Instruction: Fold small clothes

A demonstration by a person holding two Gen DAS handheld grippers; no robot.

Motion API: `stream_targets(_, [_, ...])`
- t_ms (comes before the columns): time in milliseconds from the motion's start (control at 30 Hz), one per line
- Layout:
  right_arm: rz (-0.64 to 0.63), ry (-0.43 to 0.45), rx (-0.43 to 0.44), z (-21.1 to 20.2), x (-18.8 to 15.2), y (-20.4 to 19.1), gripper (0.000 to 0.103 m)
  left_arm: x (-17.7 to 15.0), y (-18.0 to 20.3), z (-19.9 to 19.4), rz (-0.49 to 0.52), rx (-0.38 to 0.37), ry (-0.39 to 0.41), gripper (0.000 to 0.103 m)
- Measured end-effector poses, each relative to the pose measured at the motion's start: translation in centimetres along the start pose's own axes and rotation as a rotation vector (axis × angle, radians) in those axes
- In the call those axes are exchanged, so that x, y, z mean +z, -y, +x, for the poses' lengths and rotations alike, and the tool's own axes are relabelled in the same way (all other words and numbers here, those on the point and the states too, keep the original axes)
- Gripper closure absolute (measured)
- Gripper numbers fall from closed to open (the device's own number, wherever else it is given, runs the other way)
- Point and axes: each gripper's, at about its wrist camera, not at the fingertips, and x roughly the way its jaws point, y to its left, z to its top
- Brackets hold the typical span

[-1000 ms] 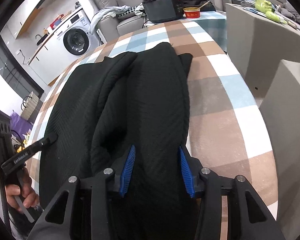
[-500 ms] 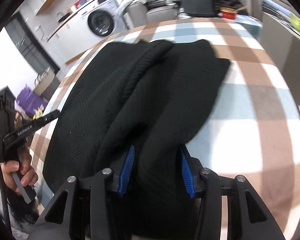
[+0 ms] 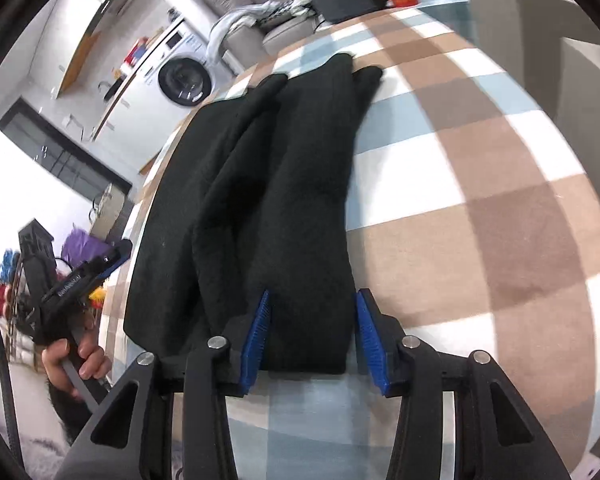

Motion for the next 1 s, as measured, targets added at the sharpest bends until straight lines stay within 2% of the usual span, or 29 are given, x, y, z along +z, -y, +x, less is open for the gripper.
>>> stream_targets(33, [-0.027, -0.001, 0.008, 0.0, 0.0, -0.6, 0.086, -0.1, 0.1, -0.2, 0.002, -0.001, 0.001, 0.043])
stream_targets(167, [-0.121, -0.036, -0.048, -1.1, -0.3, -2.2, 0.089, -0.4, 0.5, -0.6, 0.009, 0.006, -0.002, 0.043])
stream_targets(233, [-0.127, -0.083, -0.118, -0.9, -0.9, -1.8, 0.087, -0.6, 0.5, -0.8, 0.017, 0.008, -0.006, 0.043])
stream_targets(267, [-0.131, -0.095, -0.161, -0.7, -1.0, -1.6, 0.084, -0.6, 0.6, -0.9, 0.021, 0.01, -0.005, 0.043])
stream_targets(300, [-0.122, -0.082, -0.167, -0.9, -1.1, -1.3, 0.077, -0.7, 0.7, -1.0, 0.025, 0.013, -0.004, 0.043])
stream_targets(400, [-0.109, -0.012, -0.147, -2.2, -0.2, -1.2, 0.065, -1.0, 0.9, -1.1, 0.032, 0.014, -0.011, 0.043])
stream_targets(533, [-0.087, 0.064, -0.07, -2.5, 2.4, -1.8, 0.062, -1.2, 1.1, -0.9, 0.036, 0.008, -0.018, 0.043])
stream_targets(767, [0.01, 0.026, 0.071, 4.4, 10.2, -2.4, 0.062, -1.4, 0.8, -1.2, 0.028, 0.015, -0.012, 0.043])
stream_targets(867, [0.023, -0.013, 0.089, 7.2, 12.8, -2.9, 0.062, -1.5, 0.3, -1.5, 0.017, 0.027, -0.007, 0.042])
stream_targets(933, [0.017, -0.025, 0.095, 8.6, 13.8, -3.4, 0.067, -1.4, -0.1, -1.6, 0.006, 0.031, -0.008, 0.042])
stream_targets(967, [0.006, -0.027, 0.093, 9.0, 14.2, -3.7, 0.086, -1.4, -0.3, -1.6, 0.003, 0.035, -0.008, 0.042])
stream_targets(1000, [-0.015, -0.02, 0.104, 8.8, 14.5, -4.1, 0.09, -1.3, -0.5, -1.6, 0.001, 0.039, -0.007, 0.042])
